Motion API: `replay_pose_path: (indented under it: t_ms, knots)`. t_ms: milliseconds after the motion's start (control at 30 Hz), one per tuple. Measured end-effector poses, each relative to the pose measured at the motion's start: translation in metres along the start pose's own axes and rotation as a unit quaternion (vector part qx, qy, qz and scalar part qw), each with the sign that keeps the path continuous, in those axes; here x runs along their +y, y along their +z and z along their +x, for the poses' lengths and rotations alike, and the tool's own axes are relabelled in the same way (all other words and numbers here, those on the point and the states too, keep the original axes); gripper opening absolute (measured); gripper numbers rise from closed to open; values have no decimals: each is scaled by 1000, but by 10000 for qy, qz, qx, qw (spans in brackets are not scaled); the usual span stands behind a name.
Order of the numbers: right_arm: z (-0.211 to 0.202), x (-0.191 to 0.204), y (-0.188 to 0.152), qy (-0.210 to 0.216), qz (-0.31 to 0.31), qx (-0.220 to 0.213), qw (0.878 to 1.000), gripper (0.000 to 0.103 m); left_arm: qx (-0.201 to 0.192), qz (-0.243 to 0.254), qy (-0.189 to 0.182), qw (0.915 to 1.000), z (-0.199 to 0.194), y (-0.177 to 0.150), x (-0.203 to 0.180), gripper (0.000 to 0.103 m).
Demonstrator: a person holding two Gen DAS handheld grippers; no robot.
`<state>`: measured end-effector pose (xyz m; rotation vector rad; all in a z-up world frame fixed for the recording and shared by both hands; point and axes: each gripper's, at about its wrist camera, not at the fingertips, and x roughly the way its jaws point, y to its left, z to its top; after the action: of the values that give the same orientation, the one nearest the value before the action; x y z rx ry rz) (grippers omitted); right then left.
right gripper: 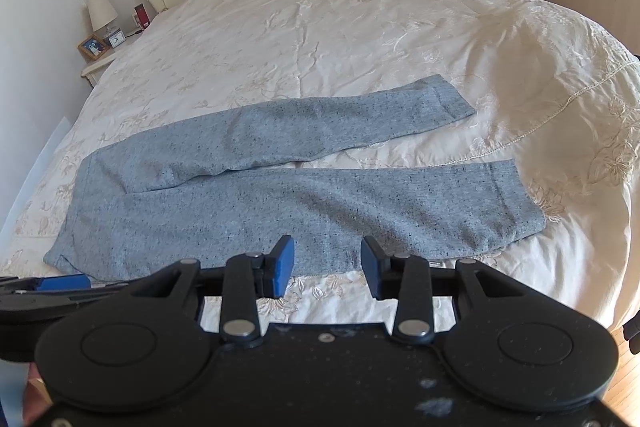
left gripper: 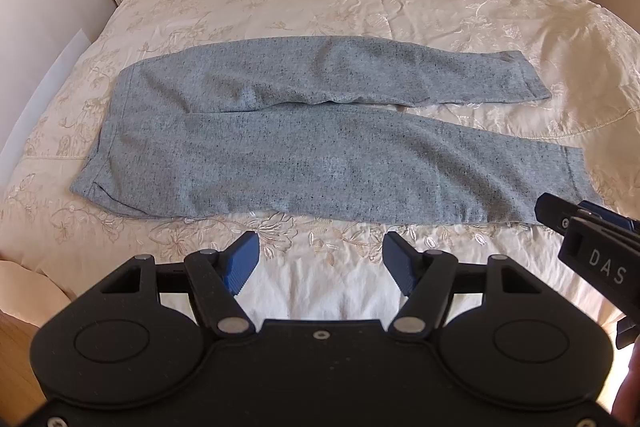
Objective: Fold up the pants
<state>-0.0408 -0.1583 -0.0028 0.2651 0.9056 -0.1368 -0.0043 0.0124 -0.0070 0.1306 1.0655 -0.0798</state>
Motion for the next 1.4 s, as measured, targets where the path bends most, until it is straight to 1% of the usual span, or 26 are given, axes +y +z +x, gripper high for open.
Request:
replay_pose_path:
  t_ms: [567, 933, 1200, 1267, 1400]
  knots:
    - [9, 4, 2, -34, -71, 184, 9998, 40, 101, 60, -14, 9999, 5, 2, -3, 70]
    - [11, 3, 3, -22, -68, 195, 9998, 40, 142, 21, -37, 9999, 8, 2, -3, 70]
    - [18, 2, 3, 6, -4, 273, 9996, 40, 320, -192, -147, 9992, 15, 2, 3, 69]
    - [20, 2, 2, 58, -24, 356, 9993, 40, 346, -194, -85, 9992, 18, 2, 5, 69]
    - [27, 5, 0, 45, -109, 386, 9992, 40, 314, -174, 65, 9993, 23, 1, 11, 69]
